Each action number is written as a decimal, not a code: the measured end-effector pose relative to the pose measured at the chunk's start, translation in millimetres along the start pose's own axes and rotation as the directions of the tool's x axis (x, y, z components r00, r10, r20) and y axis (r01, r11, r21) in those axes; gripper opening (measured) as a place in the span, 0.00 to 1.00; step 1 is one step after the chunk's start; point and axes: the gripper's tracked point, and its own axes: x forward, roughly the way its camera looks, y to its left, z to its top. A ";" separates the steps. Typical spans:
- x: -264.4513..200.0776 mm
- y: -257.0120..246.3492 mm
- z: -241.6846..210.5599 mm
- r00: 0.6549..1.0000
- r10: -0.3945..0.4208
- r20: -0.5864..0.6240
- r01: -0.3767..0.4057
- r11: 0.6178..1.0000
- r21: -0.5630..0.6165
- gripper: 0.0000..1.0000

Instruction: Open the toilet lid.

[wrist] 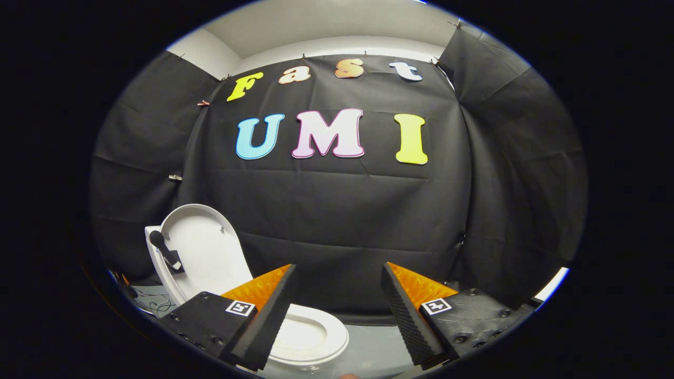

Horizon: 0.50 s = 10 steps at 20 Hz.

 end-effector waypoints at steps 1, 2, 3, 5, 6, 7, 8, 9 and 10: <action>-0.6 1.1 -0.3 1.000 0.003 0.000 -0.003 1.000 -0.001 0.99; -0.8 0.8 0.0 1.000 0.003 -0.001 -0.003 1.000 -0.001 0.99; -1.6 0.2 0.1 1.000 0.003 0.000 -0.003 1.000 0.000 0.99; -1.4 1.0 -0.6 1.000 0.004 -0.002 -0.004 1.000 0.007 0.99; -0.7 1.5 0.0 1.000 0.004 -0.002 -0.004 1.000 0.011 0.99; -1.0 0.8 -0.5 1.000 0.002 -0.003 -0.002 1.000 0.013 0.99; -0.9 0.2 1.0 1.000 0.000 -0.001 0.000 1.000 0.013 0.99; -1.5 -0.7 1.7 1.000 -0.001 0.001 0.001 1.000 0.013 0.99; -1.3 -1.3 3.0 1.000 -0.004 0.004 0.004 1.000 0.012 0.99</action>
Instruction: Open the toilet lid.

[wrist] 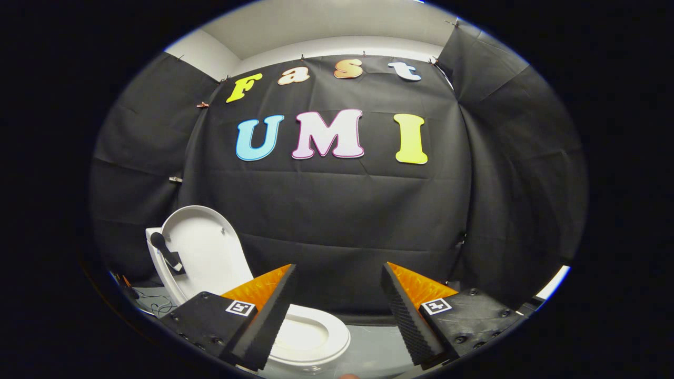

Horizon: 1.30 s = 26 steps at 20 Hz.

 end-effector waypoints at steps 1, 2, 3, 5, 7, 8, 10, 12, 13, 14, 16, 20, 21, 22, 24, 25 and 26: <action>-0.6 -0.6 -0.3 1.000 -0.001 0.001 0.001 1.000 0.000 0.99; -0.4 -0.1 -0.5 1.000 -0.001 -0.001 0.001 1.000 -0.001 0.99; -0.6 0.2 -1.5 1.000 -0.002 -0.005 0.002 1.000 -0.002 0.99; -1.2 0.7 -2.6 1.000 -0.001 -0.007 0.001 1.000 -0.002 0.99; -1.3 1.3 -2.7 1.000 -0.001 -0.006 0.001 1.000 -0.003 0.99; -1.1 1.4 -2.7 1.000 -0.001 -0.008 0.001 1.000 -0.004 0.99; -1.6 1.4 -2.8 1.000 0.000 -0.011 0.000 1.000 -0.004 0.99; -1.6 2.5 -3.4 1.000 0.003 -0.014 -0.003 1.000 -0.006 0.99; -2.1 2.2 -3.2 1.000 0.002 -0.011 -0.003 1.000 -0.007 0.99; -2.1 2.8 -2.4 1.000 0.004 -0.010 -0.004 1.000 -0.008 0.99; -2.1 1.5 -3.3 1.000 0.000 -0.009 -0.001 1.000 -0.020 0.99; -2.1 1.5 -1.9 1.000 0.001 -0.010 -0.001 1.000 -0.013 0.99; -1.9 1.6 -2.3 1.000 0.001 -0.009 -0.001 1.000 -0.014 0.99; -2.6 1.3 -1.8 1.000 0.002 -0.009 -0.002 1.000 -0.013 0.99; -2.0 2.9 -2.1 1.000 0.004 -0.010 -0.004 1.000 -0.013 0.99; -2.4 3.2 -2.1 1.000 0.005 -0.010 -0.005 1.000 -0.014 0.99; -3.0 3.6 -1.7 1.000 0.006 -0.009 -0.006 1.000 -0.014 0.99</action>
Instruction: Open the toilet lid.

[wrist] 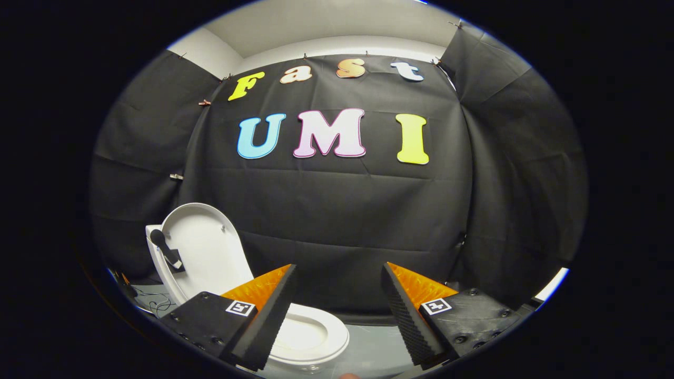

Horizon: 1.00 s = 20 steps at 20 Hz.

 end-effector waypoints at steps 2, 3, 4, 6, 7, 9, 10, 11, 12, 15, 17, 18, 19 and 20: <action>0.0 -0.1 -0.7 1.000 0.001 0.000 -0.001 1.000 0.001 0.99; 0.2 0.0 -0.4 1.000 0.001 0.001 -0.001 1.000 0.001 0.99; 0.7 0.0 -0.7 1.000 0.002 -0.001 -0.002 1.000 0.001 0.99; 0.5 1.2 -1.2 1.000 0.003 -0.004 -0.003 1.000 0.002 0.99; -0.6 1.0 -1.0 1.000 0.003 -0.003 -0.003 1.000 0.002 0.99; -0.3 1.6 -0.7 1.000 0.004 0.000 -0.004 1.000 0.002 0.99; -0.3 2.2 -1.1 1.000 0.005 -0.002 -0.005 1.000 0.001 0.99; -0.3 2.1 -1.6 1.000 0.005 -0.003 -0.005 1.000 0.000 0.99; -0.4 2.5 -1.8 1.000 0.006 -0.004 -0.006 1.000 -0.001 0.99; -1.4 2.4 1.1 1.000 0.006 0.003 -0.006 1.000 -0.001 0.99; -0.4 2.2 1.0 1.000 0.006 0.005 -0.006 1.000 0.000 0.99; -0.7 2.9 0.4 1.000 0.007 0.004 -0.007 1.000 0.000 0.99; -0.9 3.4 -0.5 1.000 0.008 0.002 -0.008 1.000 0.000 0.99; -1.7 3.6 -1.0 1.000 0.009 0.001 -0.009 1.000 0.000 0.99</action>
